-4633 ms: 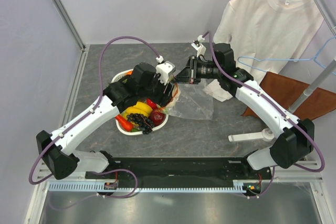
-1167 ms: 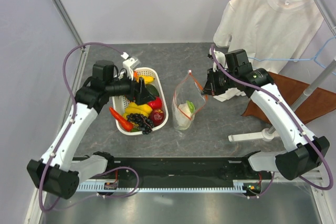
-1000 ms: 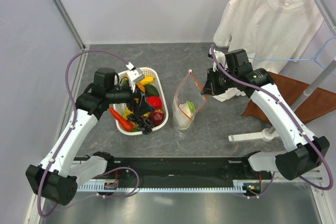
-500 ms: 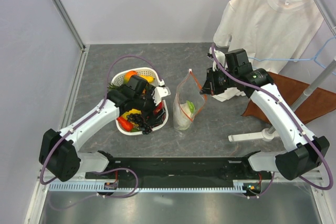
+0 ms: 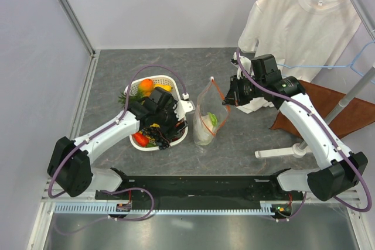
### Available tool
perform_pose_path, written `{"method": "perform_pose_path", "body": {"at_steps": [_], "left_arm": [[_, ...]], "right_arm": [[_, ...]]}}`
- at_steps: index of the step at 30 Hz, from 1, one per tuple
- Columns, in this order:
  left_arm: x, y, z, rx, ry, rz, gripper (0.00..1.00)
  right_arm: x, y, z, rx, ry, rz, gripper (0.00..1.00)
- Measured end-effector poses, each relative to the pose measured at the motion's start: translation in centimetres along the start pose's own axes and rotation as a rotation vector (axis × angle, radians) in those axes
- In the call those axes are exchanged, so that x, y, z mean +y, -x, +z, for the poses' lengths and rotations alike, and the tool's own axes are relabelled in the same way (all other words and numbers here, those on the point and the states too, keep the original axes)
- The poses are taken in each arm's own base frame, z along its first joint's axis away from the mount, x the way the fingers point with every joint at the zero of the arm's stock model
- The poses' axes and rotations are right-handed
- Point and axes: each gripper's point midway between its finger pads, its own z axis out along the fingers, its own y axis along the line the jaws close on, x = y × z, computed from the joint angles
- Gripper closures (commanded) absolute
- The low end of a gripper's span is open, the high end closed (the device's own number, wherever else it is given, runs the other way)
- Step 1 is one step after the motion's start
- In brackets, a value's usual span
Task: Place the food in the zip-top bag and seal the zipper
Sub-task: Pick up the fake fruit from the bin.
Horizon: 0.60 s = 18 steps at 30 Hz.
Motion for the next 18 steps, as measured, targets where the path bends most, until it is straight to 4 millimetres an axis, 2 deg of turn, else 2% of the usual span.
{"method": "perform_pose_path", "body": {"at_steps": [3, 6, 14, 18], "left_arm": [[-0.1, 0.1, -0.1, -0.001, 0.002, 0.004, 0.49], [0.0, 0.7, -0.9, -0.008, 0.005, 0.006, 0.53], [0.5, 5.8, -5.3, -0.168, 0.051, 0.034, 0.54], [0.1, 9.4, -8.3, -0.281, 0.028, 0.04, 0.55]], "right_arm": [[0.1, 0.0, 0.0, 0.0, 0.003, 0.0, 1.0], [0.1, 0.0, 0.0, -0.001, 0.004, -0.001, 1.0], [0.2, 0.0, 0.2, 0.005, 0.018, 0.012, 1.0], [0.2, 0.0, 0.6, 0.01, 0.021, 0.019, 1.0]]}}
